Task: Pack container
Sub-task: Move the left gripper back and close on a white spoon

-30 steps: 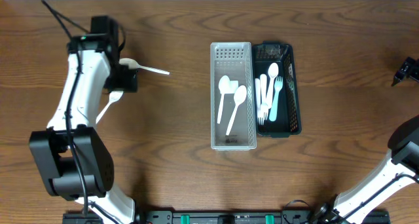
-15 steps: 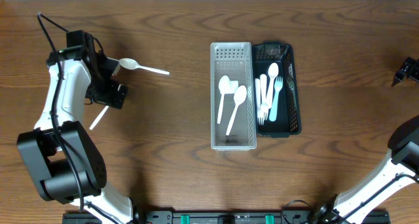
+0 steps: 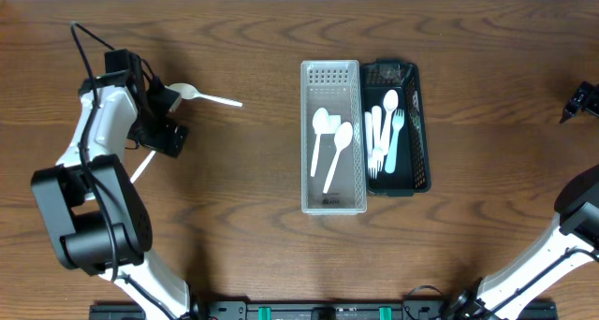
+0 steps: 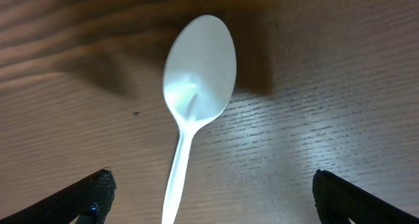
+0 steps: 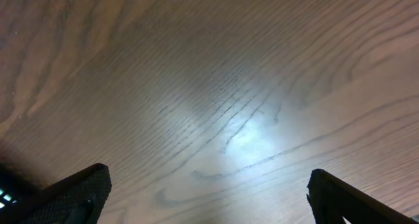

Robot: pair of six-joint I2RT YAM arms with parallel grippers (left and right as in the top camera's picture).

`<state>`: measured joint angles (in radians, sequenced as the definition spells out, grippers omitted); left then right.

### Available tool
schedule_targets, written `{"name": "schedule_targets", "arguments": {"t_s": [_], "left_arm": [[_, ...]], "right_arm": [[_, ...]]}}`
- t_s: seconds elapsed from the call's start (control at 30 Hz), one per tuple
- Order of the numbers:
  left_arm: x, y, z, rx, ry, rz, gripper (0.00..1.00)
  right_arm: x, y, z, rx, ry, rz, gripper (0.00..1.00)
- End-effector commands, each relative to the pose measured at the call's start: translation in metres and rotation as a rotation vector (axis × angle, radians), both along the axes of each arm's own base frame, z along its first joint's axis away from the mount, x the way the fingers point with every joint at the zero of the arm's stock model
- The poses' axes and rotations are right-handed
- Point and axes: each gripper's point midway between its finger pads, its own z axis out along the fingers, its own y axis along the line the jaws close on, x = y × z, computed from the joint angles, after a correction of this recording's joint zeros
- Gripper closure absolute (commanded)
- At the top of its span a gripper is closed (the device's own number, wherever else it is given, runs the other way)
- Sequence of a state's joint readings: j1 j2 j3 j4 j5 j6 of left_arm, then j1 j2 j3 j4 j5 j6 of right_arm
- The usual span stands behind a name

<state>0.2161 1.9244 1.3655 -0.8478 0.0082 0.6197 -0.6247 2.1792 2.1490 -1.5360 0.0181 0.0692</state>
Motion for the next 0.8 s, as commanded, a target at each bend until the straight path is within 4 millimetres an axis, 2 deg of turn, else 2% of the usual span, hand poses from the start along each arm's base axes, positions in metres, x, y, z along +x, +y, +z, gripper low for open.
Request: {"name": "schedule_targets", "arguments": {"t_s": [0.0, 0.27, 0.77], "left_arm": [[-0.008, 0.002, -0.017, -0.007, 0.054, -0.005, 0.02], [-0.014, 0.002, -0.036, -0.02, 0.108, -0.001, 0.02], [-0.026, 0.017, -0.041, -0.04, 0.131, 0.055, 0.02]], "right_arm": [[-0.001, -0.001, -0.001, 0.001, 0.002, -0.016, 0.01], [-0.001, -0.001, -0.001, 0.001, 0.002, -0.016, 0.01], [-0.001, -0.001, -0.001, 0.001, 0.002, -0.016, 0.01]]}}
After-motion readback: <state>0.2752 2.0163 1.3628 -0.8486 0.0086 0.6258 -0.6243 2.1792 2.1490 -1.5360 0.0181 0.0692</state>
